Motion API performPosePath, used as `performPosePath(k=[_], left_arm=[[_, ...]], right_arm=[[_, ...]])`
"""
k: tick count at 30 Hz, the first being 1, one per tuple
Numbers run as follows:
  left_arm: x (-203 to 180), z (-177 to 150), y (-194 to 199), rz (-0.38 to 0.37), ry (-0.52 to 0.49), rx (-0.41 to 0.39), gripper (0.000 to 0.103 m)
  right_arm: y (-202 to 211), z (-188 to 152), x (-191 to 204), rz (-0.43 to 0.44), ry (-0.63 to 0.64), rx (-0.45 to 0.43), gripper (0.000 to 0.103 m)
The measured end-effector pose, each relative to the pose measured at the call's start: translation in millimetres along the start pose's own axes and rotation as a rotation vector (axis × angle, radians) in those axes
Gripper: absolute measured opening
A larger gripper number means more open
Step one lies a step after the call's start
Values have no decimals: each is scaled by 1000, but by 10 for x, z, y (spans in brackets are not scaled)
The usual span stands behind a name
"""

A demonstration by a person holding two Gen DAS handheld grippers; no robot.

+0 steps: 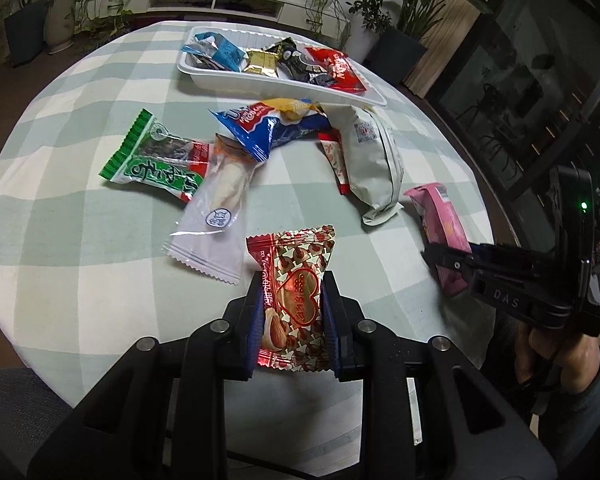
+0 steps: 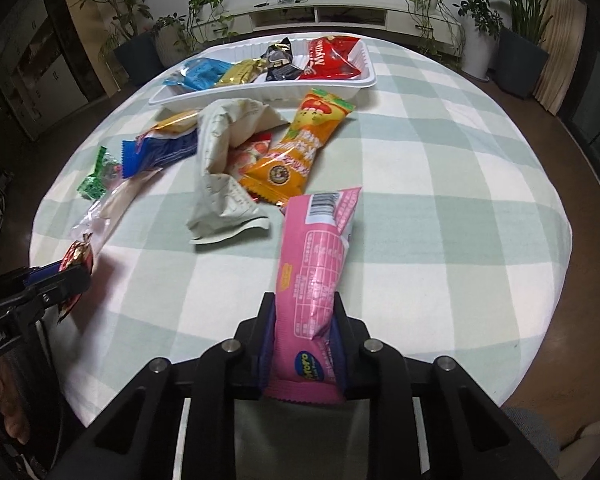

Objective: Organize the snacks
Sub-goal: 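Grasp the red-brown wafer packet with the left tool while the right tool grasps the pink bar, then carry both packets to the white tray and release them inside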

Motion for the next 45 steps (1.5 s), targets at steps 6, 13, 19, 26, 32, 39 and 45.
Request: performPosePath(k=[6,13,19,26,32,39,45], left_arm=[[90,137,122,-9,25,-31,24],[137,524,282,-20,36,-78,24],[61,1203,363,-2,-1,-133,24],[-279,2180,144,28,-82,-168,24],[-462,2693,-435,61,-126,-111,24],[-379,2875,-1173,128,-138,-39,24],[-271,2881,-1553,146,-141,-6,24]], right_arm=[[240,15,-78,31,-65,-75,24],[570,285,-425,50,-139,-184,22],[705,766,-717,45,-137,-251,22],[693,1732,-691,44,-21,-333,22],[236,2409,-491,57,94,-299,22],[-492,2692,-452,67,151,-178,22],[-899,2686,-482,57,157,-123,22]])
Point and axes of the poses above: each gripper's, at about its wrist camera, not at the fingertips, and y roughly against the way its jaws point, x to its left, z to its top, the point moved 6 cm from there along -y, roughly the way its jaws point, and after that the axes turned 13 degrees about y, right-handed, at the moved point
